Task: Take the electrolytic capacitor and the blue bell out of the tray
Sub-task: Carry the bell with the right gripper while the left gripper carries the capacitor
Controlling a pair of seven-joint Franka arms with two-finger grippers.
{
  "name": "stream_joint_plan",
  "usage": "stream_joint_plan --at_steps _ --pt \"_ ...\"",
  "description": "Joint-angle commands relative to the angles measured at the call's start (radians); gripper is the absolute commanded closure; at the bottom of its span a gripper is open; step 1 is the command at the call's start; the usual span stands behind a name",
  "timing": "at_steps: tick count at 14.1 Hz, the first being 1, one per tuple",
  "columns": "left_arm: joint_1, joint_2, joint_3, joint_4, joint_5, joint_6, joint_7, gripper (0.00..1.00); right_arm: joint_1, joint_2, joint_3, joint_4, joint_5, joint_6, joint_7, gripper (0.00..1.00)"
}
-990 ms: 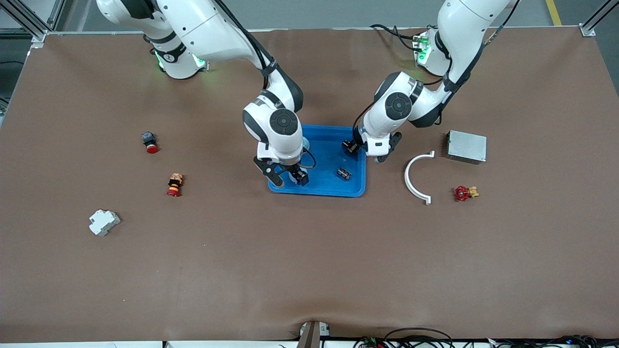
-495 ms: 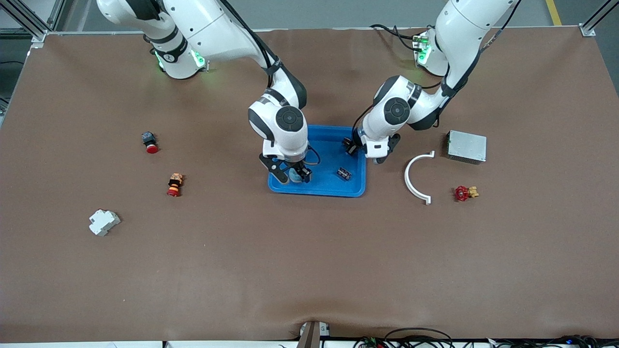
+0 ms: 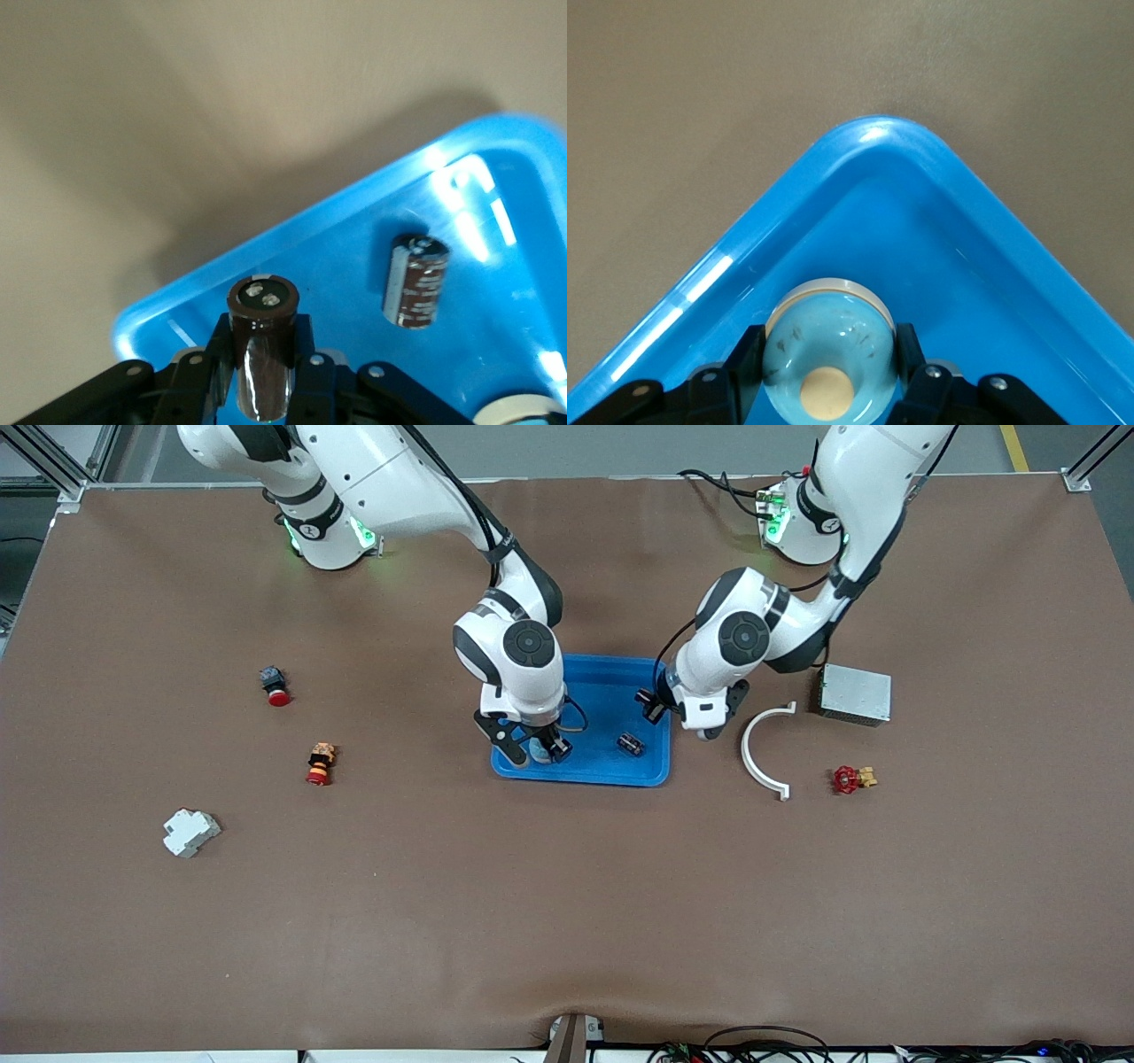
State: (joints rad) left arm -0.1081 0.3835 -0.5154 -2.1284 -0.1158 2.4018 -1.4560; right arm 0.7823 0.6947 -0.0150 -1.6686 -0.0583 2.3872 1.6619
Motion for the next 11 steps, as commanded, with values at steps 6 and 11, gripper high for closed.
stream_joint_plan --at_steps 6,11 --pt "0.183 -0.081 -0.002 0.045 0.168 -0.277 0.105 1.00 -0.093 -0.127 0.003 0.078 -0.005 -0.380 -0.273 1.00" --pt "0.287 -0.026 -0.003 -0.050 0.340 -0.141 0.117 1.00 -0.286 -0.340 0.003 -0.084 -0.003 -0.445 -0.716 1.00"
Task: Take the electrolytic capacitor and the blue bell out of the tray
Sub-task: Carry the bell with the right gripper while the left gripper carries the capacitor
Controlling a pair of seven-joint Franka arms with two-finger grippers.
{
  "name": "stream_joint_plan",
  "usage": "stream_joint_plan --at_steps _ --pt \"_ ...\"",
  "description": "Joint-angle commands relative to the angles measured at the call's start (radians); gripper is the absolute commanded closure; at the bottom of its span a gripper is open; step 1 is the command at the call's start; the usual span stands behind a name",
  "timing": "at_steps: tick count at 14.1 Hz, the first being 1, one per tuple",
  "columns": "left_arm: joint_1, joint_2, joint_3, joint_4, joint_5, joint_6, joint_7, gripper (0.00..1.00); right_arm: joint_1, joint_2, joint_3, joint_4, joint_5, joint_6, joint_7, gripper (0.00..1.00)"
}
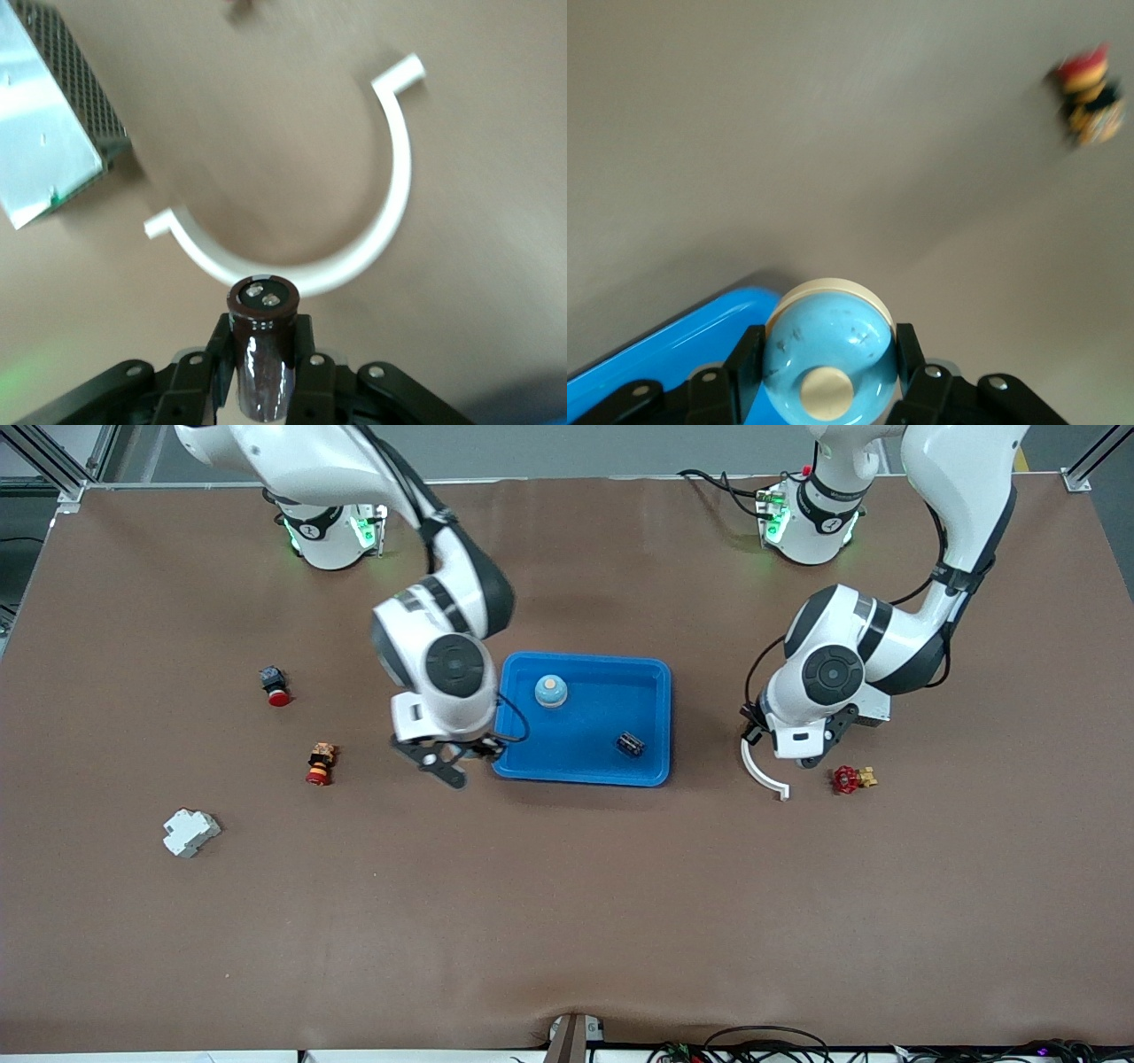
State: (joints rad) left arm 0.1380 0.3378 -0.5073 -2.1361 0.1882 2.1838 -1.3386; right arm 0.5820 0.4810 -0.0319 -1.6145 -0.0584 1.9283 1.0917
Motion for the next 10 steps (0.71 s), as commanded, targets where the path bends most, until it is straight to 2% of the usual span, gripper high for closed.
stream_joint_plan --at_steps 1,4,7,10 --pt "0.040 0.033 -0.011 -0.045 0.036 0.102 -0.002 1.00 -0.121 -0.168 0.020 -0.175 -0.005 0.017 -0.218 1.00" --pt "0.013 0.078 -0.016 -0.044 0.036 0.171 -0.112 1.00 -0.220 -0.263 0.020 -0.269 -0.005 0.031 -0.405 1.00" --pt "-0.037 0.086 -0.017 -0.044 0.036 0.180 -0.169 1.00 -0.353 -0.349 0.020 -0.410 -0.001 0.122 -0.625 1.00" --pt "-0.069 0.086 -0.017 -0.050 0.036 0.180 -0.172 1.00 -0.442 -0.383 0.020 -0.516 -0.001 0.221 -0.765 1.00"
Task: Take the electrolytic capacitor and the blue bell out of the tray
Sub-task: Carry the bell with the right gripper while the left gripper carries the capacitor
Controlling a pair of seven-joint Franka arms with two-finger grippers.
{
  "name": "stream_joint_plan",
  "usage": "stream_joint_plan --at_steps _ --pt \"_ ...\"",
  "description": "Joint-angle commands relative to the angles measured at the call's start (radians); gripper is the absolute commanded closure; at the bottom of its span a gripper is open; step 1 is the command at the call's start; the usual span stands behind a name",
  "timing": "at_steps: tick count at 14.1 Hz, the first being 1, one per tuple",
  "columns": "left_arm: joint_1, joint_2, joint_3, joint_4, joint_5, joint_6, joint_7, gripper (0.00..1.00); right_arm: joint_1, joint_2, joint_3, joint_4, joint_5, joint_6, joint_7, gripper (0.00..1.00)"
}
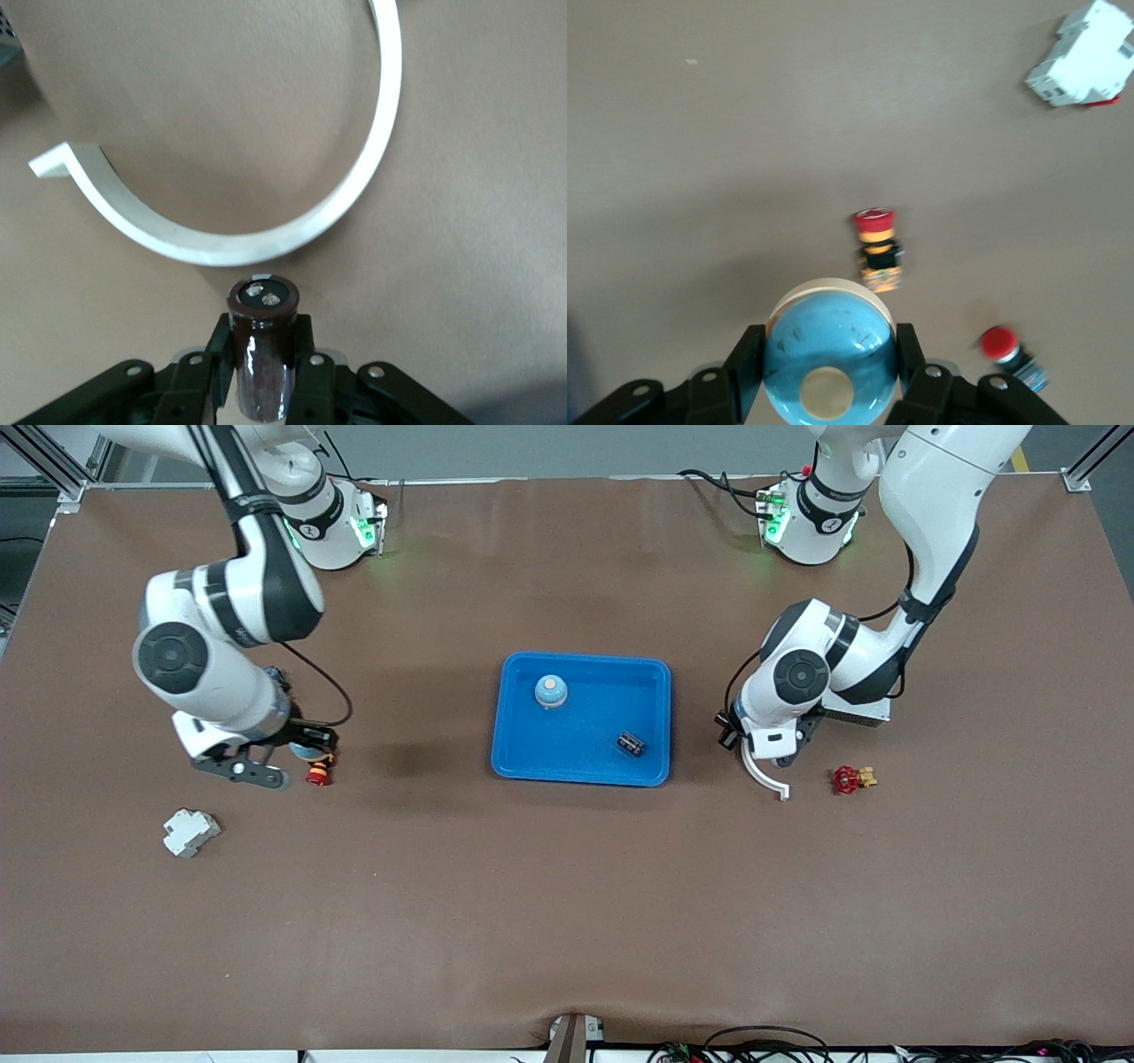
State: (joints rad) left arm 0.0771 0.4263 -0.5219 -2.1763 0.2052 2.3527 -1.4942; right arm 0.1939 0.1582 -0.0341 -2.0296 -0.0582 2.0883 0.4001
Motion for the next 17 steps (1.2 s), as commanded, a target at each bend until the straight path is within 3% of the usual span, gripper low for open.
stream_joint_plan --at_steps 1,8,9,10,11,12,17 --pt "-0.010 -0.003 -0.003 -0.022 0.020 0.011 -0.017 1.00 -0.071 -0.062 0.020 -0.122 -0.002 0.082 -0.101 1.00" --pt "-0.023 0.025 -0.003 -0.073 0.031 0.022 -0.015 1.00 -0.261 -0.029 0.020 -0.282 -0.002 0.347 -0.351 1.00" --pt "-0.025 0.029 -0.004 -0.073 0.031 0.040 -0.015 0.91 -0.275 -0.016 0.020 -0.293 -0.002 0.367 -0.357 1.00" --pt "-0.029 0.034 -0.004 -0.071 0.031 0.043 -0.015 0.61 -0.281 -0.005 0.020 -0.297 -0.002 0.380 -0.357 1.00" --pt "-0.031 0.037 -0.003 -0.068 0.031 0.043 -0.015 0.10 -0.289 0.013 0.022 -0.305 -0.002 0.403 -0.357 1.00" --pt "-0.027 0.035 -0.003 -0.065 0.031 0.043 -0.014 0.00 -0.294 0.038 0.022 -0.308 0.000 0.427 -0.357 1.00" --pt "-0.019 0.000 -0.004 0.038 0.016 -0.031 -0.021 0.00 -0.292 0.139 0.022 -0.307 0.069 0.504 -0.359 1.00"
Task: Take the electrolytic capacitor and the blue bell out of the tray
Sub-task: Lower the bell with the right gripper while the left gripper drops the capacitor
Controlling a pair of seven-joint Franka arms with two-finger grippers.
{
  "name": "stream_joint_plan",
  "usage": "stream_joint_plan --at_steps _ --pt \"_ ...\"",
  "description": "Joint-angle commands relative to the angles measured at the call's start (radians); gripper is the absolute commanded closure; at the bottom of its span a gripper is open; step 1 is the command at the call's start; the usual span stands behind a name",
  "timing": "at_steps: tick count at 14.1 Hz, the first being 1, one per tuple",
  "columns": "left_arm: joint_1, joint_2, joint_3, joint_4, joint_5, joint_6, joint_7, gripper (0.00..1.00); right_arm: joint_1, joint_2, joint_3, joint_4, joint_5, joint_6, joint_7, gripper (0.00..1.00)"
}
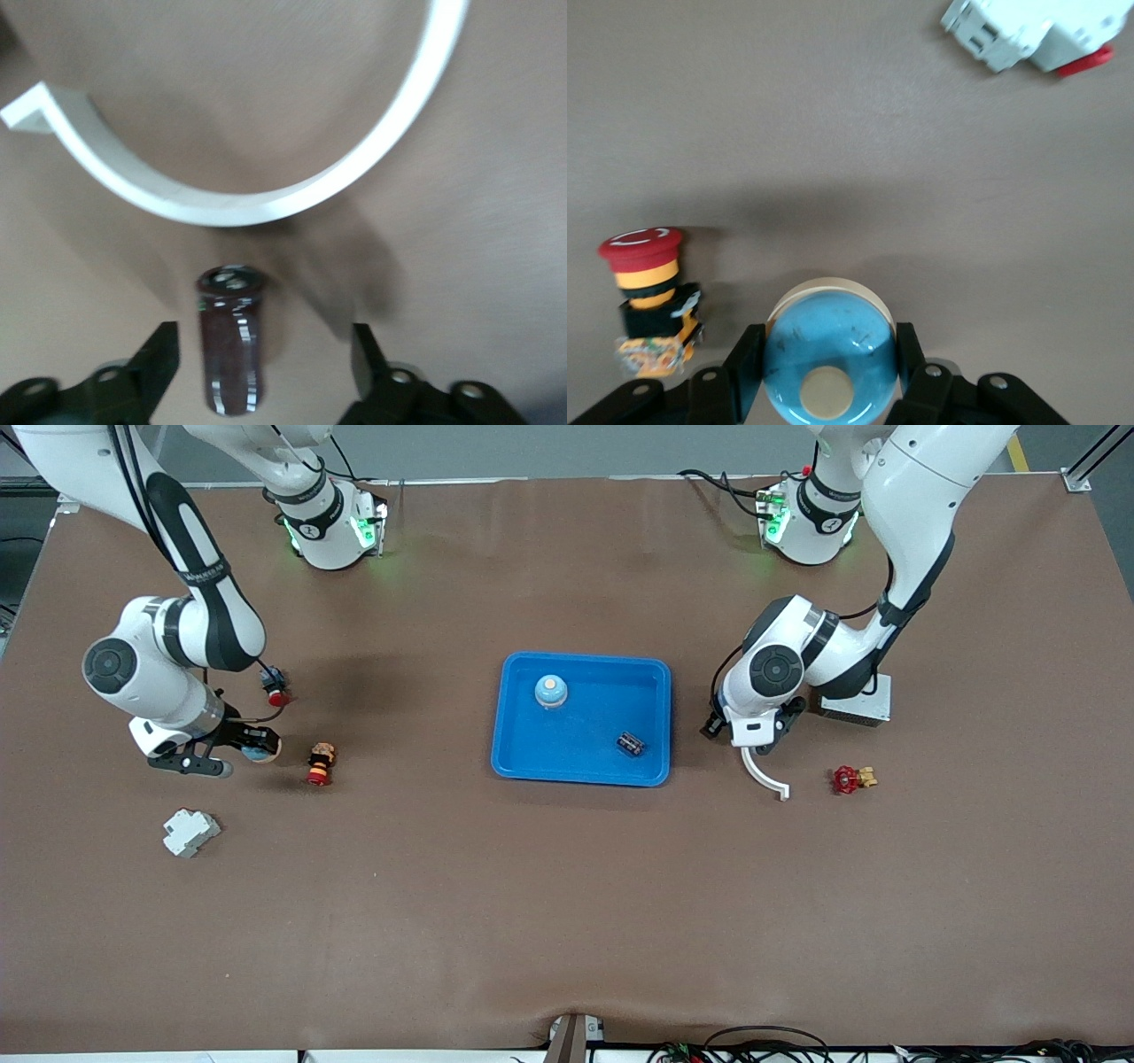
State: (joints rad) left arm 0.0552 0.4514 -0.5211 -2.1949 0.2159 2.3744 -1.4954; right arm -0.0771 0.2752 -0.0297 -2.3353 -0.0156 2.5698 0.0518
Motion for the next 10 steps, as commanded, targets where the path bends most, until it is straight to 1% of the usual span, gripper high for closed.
stream_joint_plan --at_steps 1,2,4,5,7,10 --pt "0.000 -0.033 -0.011 0.101 -0.015 -0.098 -0.045 0.00 -0.020 0.027 0.017 0.001 0.038 0.030 -0.010 1.00" --pt "-0.006 -0.031 -0.019 0.151 -0.042 -0.147 -0.072 0.00 -0.020 0.036 0.019 0.001 0.049 0.033 -0.010 1.00" --pt "-0.026 -0.022 -0.055 0.236 -0.053 -0.230 -0.083 0.00 -0.020 0.048 0.019 0.004 0.060 0.047 -0.010 1.00" --pt "-0.032 -0.020 -0.063 0.262 -0.055 -0.239 -0.092 0.00 -0.018 0.053 0.019 0.004 0.062 0.053 -0.010 1.00" --pt "-0.080 -0.011 -0.073 0.300 -0.064 -0.241 -0.135 0.00 -0.018 0.059 0.020 0.004 0.065 0.062 -0.009 1.00" --pt "-0.159 0.094 -0.068 0.406 -0.053 -0.236 -0.279 0.00 -0.020 0.061 0.019 0.004 0.065 0.073 -0.010 1.00"
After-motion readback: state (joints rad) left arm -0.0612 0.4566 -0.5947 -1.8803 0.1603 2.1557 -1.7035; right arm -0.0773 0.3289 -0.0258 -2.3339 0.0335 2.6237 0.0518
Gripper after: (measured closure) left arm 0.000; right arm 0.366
